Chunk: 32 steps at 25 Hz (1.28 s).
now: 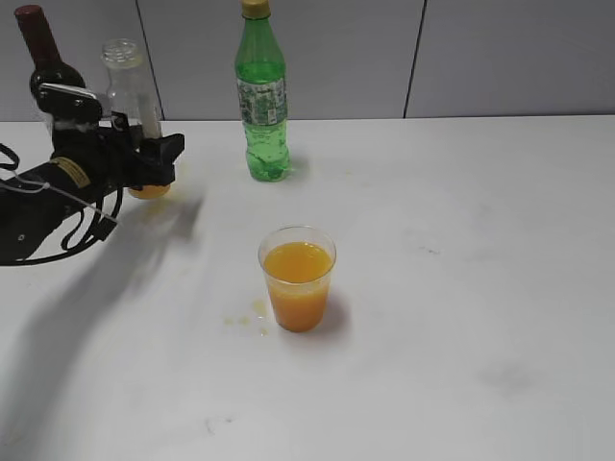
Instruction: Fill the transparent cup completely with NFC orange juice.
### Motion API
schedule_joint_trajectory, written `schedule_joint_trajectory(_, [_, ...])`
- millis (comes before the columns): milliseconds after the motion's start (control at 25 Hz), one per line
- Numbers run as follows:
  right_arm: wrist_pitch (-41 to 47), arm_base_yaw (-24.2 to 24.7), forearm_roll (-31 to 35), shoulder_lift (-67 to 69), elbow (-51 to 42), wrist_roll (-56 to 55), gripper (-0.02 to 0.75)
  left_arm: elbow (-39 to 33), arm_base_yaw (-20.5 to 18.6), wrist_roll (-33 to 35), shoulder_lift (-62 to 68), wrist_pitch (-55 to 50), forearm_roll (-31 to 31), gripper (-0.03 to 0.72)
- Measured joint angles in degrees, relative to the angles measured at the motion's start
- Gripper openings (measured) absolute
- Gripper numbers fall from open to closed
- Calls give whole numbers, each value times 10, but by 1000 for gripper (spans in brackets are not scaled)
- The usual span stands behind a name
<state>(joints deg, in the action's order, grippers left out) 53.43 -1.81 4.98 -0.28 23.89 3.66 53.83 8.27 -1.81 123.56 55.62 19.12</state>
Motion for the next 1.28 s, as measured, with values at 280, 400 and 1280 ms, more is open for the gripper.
schedule_joint_trajectory(280, [0, 0, 1, 0, 0, 0, 571, 69, 0, 0, 50, -4, 0, 470])
schedule_joint_trajectory(400, [0, 0, 1, 0, 0, 0, 571, 77, 0, 1, 68, 5, 0, 470])
schedule_joint_trajectory(1280, [0, 0, 1, 0, 0, 0, 571, 82, 0, -21, 104, 26, -2, 635])
